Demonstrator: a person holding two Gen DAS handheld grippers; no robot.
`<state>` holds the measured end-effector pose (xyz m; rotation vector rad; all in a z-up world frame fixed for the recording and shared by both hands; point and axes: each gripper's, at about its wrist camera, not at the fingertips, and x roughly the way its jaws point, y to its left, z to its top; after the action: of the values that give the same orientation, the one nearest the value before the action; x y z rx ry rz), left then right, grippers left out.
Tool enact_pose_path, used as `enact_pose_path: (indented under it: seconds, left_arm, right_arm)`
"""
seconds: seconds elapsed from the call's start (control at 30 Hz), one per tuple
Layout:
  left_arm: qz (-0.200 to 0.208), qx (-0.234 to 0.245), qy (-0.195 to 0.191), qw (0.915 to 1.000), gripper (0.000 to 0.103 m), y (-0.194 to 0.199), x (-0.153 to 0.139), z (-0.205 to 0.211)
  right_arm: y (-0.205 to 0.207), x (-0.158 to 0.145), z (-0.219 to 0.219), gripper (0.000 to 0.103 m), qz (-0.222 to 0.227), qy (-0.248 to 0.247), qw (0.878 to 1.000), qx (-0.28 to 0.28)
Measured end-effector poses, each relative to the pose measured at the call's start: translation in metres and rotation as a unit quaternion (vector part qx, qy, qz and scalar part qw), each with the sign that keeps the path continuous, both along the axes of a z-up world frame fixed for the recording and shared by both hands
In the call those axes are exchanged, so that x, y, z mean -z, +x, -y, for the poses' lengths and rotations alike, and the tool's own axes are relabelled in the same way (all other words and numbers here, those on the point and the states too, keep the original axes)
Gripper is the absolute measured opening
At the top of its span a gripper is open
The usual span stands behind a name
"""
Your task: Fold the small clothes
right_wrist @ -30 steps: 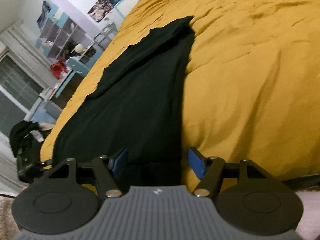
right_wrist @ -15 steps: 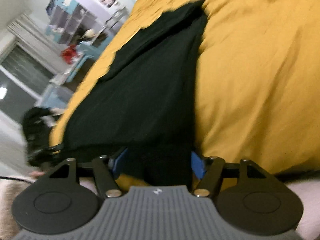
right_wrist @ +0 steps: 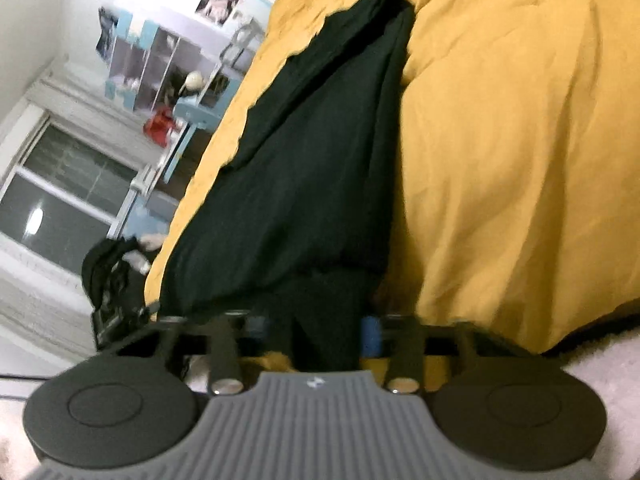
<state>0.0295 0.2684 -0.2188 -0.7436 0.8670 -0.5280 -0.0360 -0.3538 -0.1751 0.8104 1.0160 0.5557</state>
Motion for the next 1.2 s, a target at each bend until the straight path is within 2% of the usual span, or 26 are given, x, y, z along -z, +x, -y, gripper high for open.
enact_pose_path:
  seconds: [0.03, 0.1, 0.13, 0.2, 0.33, 0.43, 0.5, 0.6, 0.77, 1.0, 1.2]
  left_arm:
    - [-0.002, 0.004, 0.016, 0.9999, 0.042, -0.001, -0.002, 0.004]
    - [-0.004, 0.011, 0.029, 0.9995, 0.022, -0.003, -0.007, 0.008]
    - [-0.005, 0.008, 0.030, 0.9995, 0.014, -0.004, -0.009, 0.007]
    - [-0.008, -0.003, 0.012, 0.9999, 0.008, -0.006, -0.012, 0.002]
    - [-0.018, -0.018, -0.022, 0.9994, 0.006, -0.006, -0.015, -0.004]
    - [-0.014, -0.024, -0.053, 0.9982, 0.006, -0.005, -0.017, -0.004]
    - [-0.008, -0.034, -0.076, 0.9965, 0.006, -0.004, -0.021, -0.005]
    - [0.003, -0.045, -0.089, 0.9950, 0.006, 0.003, -0.030, -0.004]
    - [0.029, -0.045, -0.127, 0.9904, 0.006, 0.024, -0.051, -0.005]
    - [0.047, -0.055, -0.138, 0.9878, 0.006, 0.061, -0.065, -0.006]
    - [0.066, -0.062, -0.131, 0.9873, 0.006, 0.120, -0.076, -0.009]
  right_arm:
    - [0.000, -0.002, 0.000, 0.014, 0.002, -0.003, 1.000, 0.001]
    - [0.000, -0.009, -0.003, 0.013, 0.007, -0.011, 1.000, -0.004]
    - [0.000, -0.012, -0.003, 0.013, 0.009, -0.010, 1.000, -0.006]
    - [0.002, -0.020, -0.003, 0.012, 0.012, -0.008, 1.000, -0.014]
    - [0.009, -0.033, -0.003, 0.011, 0.024, -0.002, 0.999, -0.029]
    - [0.014, -0.038, 0.000, 0.009, 0.028, 0.027, 0.999, -0.026]
    - [0.016, -0.042, 0.004, 0.008, 0.034, 0.051, 0.998, -0.016]
    - [0.023, -0.047, 0.005, 0.008, 0.046, 0.086, 0.995, 0.001]
    - [0.039, -0.062, 0.006, 0.008, 0.062, 0.118, 0.991, 0.015]
    - [0.065, -0.071, 0.012, 0.008, 0.087, 0.146, 0.984, 0.063]
    - [0.119, -0.080, 0.019, 0.007, 0.108, 0.125, 0.981, 0.106]
